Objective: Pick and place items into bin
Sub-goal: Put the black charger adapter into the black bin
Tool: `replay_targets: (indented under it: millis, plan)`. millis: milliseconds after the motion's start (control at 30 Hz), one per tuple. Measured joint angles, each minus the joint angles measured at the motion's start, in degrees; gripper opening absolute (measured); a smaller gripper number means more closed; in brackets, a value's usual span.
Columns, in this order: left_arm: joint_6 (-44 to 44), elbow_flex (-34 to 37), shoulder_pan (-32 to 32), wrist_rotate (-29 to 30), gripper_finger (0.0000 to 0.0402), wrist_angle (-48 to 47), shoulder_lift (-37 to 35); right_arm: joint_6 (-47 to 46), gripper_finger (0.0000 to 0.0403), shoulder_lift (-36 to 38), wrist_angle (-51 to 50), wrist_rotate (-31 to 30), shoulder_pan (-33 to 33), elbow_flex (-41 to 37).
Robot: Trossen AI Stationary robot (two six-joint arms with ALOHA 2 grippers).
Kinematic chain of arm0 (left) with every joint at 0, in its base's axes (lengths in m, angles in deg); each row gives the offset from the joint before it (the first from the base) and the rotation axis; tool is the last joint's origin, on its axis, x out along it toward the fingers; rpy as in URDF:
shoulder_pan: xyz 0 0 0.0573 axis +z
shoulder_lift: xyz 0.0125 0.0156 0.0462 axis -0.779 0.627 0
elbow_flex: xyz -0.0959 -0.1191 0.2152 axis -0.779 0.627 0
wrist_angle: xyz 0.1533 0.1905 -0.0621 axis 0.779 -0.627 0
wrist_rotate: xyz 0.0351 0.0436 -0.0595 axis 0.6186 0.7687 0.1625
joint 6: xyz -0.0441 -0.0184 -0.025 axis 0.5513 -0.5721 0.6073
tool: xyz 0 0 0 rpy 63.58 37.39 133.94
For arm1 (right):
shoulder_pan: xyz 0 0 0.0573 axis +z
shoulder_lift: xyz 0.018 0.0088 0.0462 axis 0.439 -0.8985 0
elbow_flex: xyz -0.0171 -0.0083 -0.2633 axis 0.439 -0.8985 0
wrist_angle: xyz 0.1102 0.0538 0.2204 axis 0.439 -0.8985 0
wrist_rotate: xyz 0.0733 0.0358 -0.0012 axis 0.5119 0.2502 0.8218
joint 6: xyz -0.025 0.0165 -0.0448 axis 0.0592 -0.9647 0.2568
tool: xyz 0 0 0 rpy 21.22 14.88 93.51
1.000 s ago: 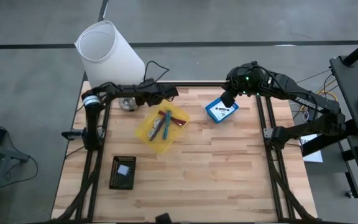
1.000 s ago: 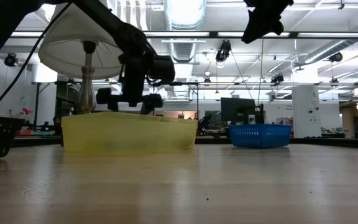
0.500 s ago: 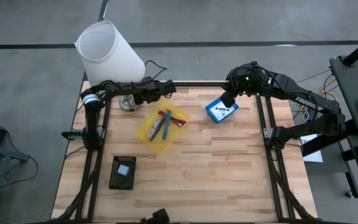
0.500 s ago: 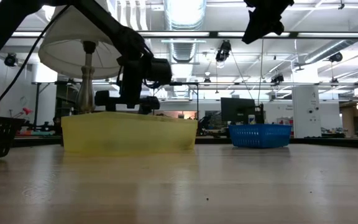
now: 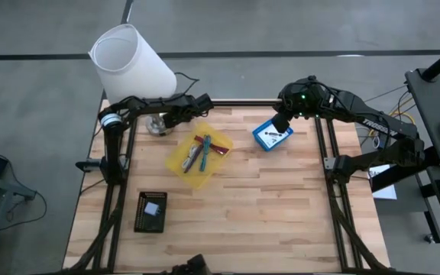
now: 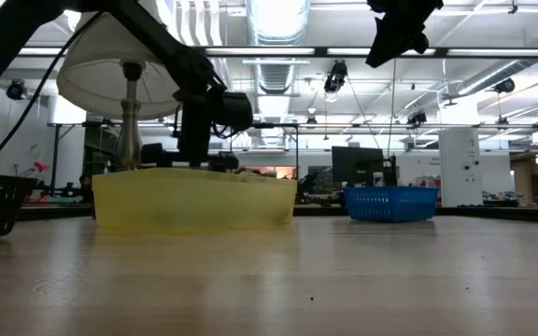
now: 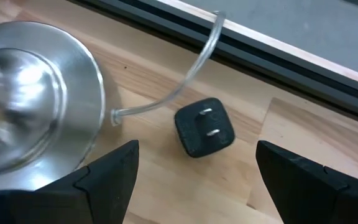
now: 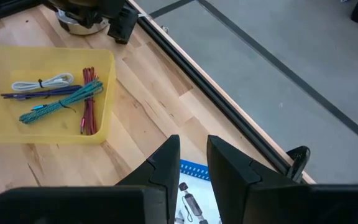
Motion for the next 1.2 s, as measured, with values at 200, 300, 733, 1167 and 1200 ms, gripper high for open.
replay_targets:
  millis: [200, 300, 733, 1167, 1200]
  plan:
    - [0.0, 1.9, 0.0, 0.1, 0.0306, 5.0, 0.0, 0.0, 0.0068, 0.0, -0.2, 0.0, 0.0, -0.1]
    - [-0.1, 3.2, -0.1, 0.2, 0.0306, 7.3, 0.0, 0.0, 0.0068, 0.0, -0.3, 0.0, 0.0, -0.2]
    - [0.3, 5.1, -2.1, 8.0, 0.0306, 12.1, 0.0, 1.9, 0.0068, 0.0, -0.8, 0.0, 0.0, -0.3]
    - [0.2, 8.0, -3.9, 12.8, 0.0306, 16.5, 0.9, 2.8, 0.0068, 0.0, -0.8, -0.2, 0.0, -0.3]
    - [0.2, 8.0, -3.9, 12.7, 0.0306, 16.5, 1.3, 2.8, 0.0068, 0.0, -0.8, -0.2, 0.0, -0.3]
